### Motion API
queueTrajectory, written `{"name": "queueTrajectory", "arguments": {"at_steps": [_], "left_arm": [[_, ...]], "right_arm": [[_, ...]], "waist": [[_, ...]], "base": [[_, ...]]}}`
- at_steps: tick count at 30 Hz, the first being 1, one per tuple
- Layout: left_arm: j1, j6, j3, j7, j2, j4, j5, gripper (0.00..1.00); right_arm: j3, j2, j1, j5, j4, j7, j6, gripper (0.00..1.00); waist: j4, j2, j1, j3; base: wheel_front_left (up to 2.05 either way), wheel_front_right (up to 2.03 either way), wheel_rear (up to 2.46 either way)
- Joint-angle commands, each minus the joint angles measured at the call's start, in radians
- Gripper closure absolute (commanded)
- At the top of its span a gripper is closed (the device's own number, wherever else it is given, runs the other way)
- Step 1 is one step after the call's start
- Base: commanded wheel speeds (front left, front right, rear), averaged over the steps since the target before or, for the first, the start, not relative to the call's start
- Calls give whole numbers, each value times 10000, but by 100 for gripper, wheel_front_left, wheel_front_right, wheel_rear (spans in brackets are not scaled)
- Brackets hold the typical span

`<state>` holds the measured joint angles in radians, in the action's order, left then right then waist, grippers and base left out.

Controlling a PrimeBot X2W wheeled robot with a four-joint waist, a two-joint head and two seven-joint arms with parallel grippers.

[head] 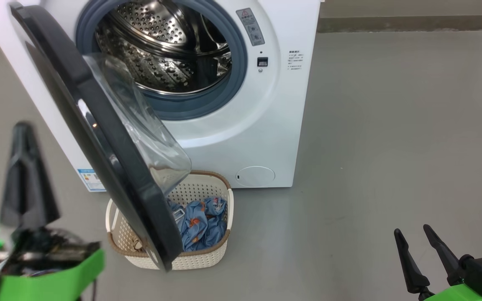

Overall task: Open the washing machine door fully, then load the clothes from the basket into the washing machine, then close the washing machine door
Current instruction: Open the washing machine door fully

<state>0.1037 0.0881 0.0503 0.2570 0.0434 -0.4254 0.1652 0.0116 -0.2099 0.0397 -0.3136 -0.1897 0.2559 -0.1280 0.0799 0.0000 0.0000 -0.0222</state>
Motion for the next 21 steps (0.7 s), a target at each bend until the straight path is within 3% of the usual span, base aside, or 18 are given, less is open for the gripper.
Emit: {"name": "queueTrajectory", "arguments": {"at_steps": [1,10,21], "left_arm": [[645,142,-61,48,251,-365,-169,100],[1771,384,-3000,-71,317,-321,-160,100],[1339,411,-5207,-123,285,1022,118,100]], "right_arm": [[223,-136,-300,-98,225,59,-27,0],[328,-108,-281,-122,214,59,-27,0],[584,-232,-397,-239,162,59,-27,0]], "waist": [[-63,0,0,-44],[-173,0,0,-66],[-352,0,0,30]], "base": [[0,0,0],[0,0,0],[0,0,0]]}}
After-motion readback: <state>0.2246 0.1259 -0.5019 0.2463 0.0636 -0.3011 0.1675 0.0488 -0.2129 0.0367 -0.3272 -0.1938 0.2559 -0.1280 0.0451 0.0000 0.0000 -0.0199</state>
